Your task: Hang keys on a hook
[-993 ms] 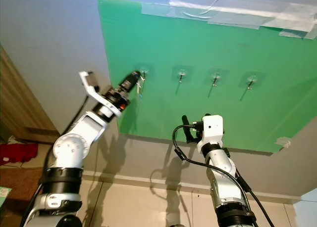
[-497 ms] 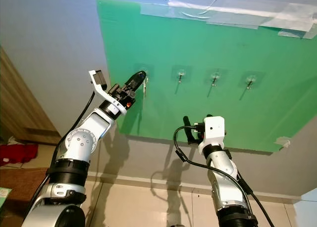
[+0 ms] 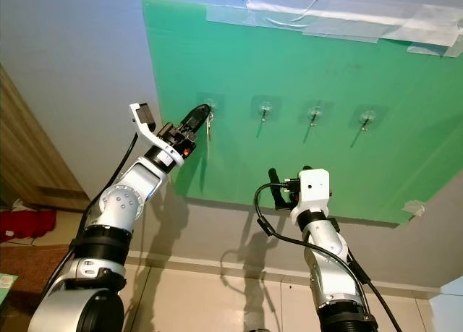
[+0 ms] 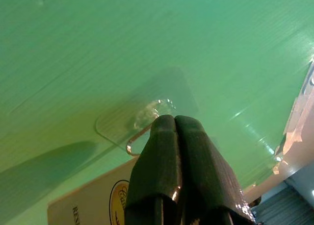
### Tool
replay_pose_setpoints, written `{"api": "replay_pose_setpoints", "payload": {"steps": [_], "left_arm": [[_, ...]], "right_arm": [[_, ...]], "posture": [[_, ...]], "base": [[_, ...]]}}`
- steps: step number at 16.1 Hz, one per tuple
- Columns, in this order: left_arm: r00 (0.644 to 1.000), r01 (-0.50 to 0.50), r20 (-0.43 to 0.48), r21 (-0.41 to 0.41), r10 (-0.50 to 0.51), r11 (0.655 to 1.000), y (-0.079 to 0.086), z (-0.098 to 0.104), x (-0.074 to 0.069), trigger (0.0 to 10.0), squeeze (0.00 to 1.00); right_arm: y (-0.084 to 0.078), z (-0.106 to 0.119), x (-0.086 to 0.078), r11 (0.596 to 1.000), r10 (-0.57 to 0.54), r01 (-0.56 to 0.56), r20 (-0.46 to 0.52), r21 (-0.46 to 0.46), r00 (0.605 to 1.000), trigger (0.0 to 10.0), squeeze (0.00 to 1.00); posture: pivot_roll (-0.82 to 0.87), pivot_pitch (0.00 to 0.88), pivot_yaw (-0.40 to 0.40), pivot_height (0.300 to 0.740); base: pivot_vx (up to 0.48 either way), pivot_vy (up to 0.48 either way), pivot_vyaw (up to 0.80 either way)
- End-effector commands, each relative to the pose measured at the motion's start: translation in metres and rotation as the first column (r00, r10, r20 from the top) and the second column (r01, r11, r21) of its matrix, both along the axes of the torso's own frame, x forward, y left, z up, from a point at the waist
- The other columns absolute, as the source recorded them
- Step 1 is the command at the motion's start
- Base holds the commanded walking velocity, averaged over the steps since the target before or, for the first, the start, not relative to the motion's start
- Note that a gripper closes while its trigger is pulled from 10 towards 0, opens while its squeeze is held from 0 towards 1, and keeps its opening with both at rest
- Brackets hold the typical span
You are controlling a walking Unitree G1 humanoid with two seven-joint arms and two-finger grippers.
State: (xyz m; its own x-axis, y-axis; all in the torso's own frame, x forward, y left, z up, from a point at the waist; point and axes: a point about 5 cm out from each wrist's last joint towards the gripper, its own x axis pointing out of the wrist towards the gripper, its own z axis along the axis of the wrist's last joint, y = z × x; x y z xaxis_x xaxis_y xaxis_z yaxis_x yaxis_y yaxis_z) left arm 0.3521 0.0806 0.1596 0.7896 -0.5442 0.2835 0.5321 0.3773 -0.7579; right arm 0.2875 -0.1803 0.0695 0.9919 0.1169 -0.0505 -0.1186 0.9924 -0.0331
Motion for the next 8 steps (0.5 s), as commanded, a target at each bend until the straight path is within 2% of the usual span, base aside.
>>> {"api": "replay_pose_setpoints", "payload": {"steps": [1, 8], "left_arm": [[1.0, 0.002, 0.013, 0.014, -0.002, 1.0, -0.0004, 0.0026, 0.0029, 0.0, 0.0], [0.998, -0.053, -0.036, -0.012, 0.053, 0.999, 0.0063, -0.0038, 0.0127, 0.0, 0.0]], "right_arm": [[-0.0048, 0.0014, -0.0012, 1.0, -0.012, 0.012, -0.001, -0.002, 1.0, 10.0, 0.0], [-0.0073, 0.0017, -0.0026, 1.0, -0.018, 0.018, -0.003, -0.006, 1.0, 10.0, 0.0]], "posture": [[-0.08, 0.0, 0.016, 0.74], [-0.09, 0.0, 0.018, 0.74]], "base": [[0.0, 0.0, 0.0], [0.0, 0.0, 0.0]]}}
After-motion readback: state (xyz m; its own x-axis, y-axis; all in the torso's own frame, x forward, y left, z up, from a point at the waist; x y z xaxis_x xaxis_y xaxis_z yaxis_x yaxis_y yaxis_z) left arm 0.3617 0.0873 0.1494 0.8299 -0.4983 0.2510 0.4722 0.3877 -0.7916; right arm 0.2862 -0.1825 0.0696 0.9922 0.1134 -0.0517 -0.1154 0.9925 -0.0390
